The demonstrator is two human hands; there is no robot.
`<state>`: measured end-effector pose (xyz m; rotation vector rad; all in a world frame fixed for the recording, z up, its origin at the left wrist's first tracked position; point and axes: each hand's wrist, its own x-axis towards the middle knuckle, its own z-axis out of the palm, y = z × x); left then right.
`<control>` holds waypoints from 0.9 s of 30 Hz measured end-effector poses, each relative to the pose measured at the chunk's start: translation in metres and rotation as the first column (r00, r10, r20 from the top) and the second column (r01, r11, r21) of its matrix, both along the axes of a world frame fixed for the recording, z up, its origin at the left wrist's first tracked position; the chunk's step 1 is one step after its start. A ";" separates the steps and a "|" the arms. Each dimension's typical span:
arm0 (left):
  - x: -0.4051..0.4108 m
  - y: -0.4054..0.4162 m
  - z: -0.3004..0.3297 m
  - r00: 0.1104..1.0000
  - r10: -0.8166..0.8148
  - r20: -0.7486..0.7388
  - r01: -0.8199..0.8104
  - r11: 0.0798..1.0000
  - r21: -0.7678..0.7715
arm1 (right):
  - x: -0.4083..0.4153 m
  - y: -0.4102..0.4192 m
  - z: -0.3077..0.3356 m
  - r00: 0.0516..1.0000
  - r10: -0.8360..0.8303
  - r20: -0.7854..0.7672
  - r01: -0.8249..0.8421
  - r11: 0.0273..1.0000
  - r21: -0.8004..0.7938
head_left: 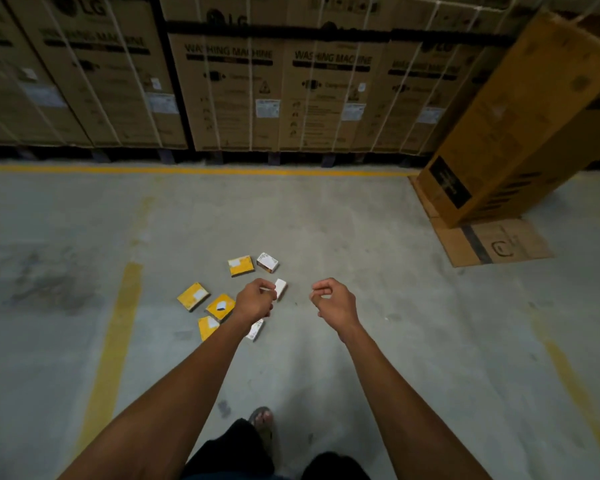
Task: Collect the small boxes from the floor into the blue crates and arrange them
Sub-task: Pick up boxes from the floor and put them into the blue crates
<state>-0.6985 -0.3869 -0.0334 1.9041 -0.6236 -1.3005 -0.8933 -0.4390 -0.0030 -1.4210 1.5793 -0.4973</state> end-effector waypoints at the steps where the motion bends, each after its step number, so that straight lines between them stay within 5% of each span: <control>1: 0.003 -0.006 0.001 1.000 0.016 0.018 -0.016 1.000 -0.001 | 0.004 -0.010 -0.001 1.000 0.021 0.003 -0.021 1.000 -0.001; 15: -0.008 -0.099 -0.019 0.899 0.087 0.430 -0.114 0.993 0.039 | 0.013 -0.190 -0.036 0.903 0.429 -0.013 -0.429 0.901 -0.063; 27: -0.016 -0.173 -0.080 0.800 0.178 0.574 -0.224 0.975 0.009 | 0.039 -0.308 -0.120 0.668 0.723 -0.178 -0.744 0.652 -0.146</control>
